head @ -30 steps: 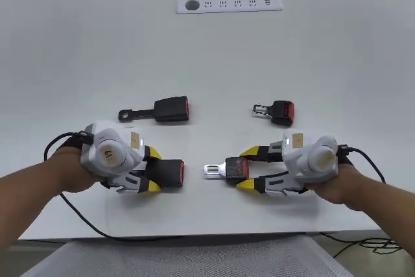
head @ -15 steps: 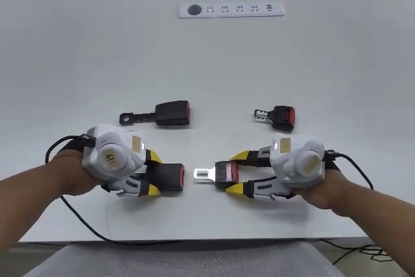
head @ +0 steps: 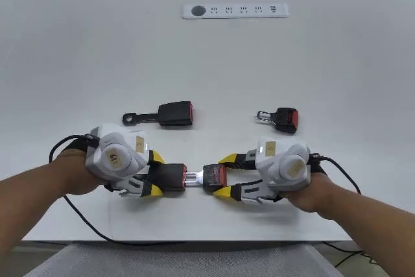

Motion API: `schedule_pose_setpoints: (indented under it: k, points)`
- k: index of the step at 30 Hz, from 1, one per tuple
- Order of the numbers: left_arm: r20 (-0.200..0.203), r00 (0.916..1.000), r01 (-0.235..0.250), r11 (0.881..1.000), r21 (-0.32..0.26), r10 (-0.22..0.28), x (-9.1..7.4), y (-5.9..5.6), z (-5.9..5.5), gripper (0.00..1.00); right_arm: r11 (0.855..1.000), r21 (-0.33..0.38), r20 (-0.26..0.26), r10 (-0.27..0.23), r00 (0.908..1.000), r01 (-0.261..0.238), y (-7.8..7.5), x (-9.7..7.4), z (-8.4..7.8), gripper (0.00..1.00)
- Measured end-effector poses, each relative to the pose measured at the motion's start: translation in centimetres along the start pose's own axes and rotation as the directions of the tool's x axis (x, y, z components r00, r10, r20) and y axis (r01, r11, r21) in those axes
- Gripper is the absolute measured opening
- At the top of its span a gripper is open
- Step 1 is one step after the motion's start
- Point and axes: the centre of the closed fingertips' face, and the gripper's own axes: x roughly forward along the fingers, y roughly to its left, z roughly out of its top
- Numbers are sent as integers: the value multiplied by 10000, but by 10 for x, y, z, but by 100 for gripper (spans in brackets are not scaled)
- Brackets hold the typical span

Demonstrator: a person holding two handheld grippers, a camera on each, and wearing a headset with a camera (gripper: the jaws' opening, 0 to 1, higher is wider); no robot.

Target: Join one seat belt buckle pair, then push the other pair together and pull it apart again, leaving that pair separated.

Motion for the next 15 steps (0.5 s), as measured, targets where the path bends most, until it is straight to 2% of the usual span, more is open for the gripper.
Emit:
schedule_pose_setpoints:
  k: [3, 4, 6, 11, 15]
  points:
    - [-65, 10000, -42, 10000, 11, 42, 0, 0, -1, 35, 10000, 84, -40, -7, 10000, 7, 2, 7, 3, 35]
    - [-56, 10000, -47, 10000, 17, 47, 0, 0, -1, 35, 10000, -19, -45, -8, 10000, 8, 1, 6, 3, 35]
    - [-59, 10000, -43, 10000, 77, 43, 1, 0, -1, 35, 9998, 221, 7, 33, 10000, -33, 1, 4, 3, 35]
    - [-176, 9998, -16, 9996, 265, 21, 1, 0, 0, 34, 9999, 157, -220, -47, 9997, 51, 2, 7, 5, 34]
    - [-245, 9997, -23, 9996, 271, 29, 1, 0, 0, 34, 9987, 490, -214, -106, 9997, 117, 2, 15, 11, 34]
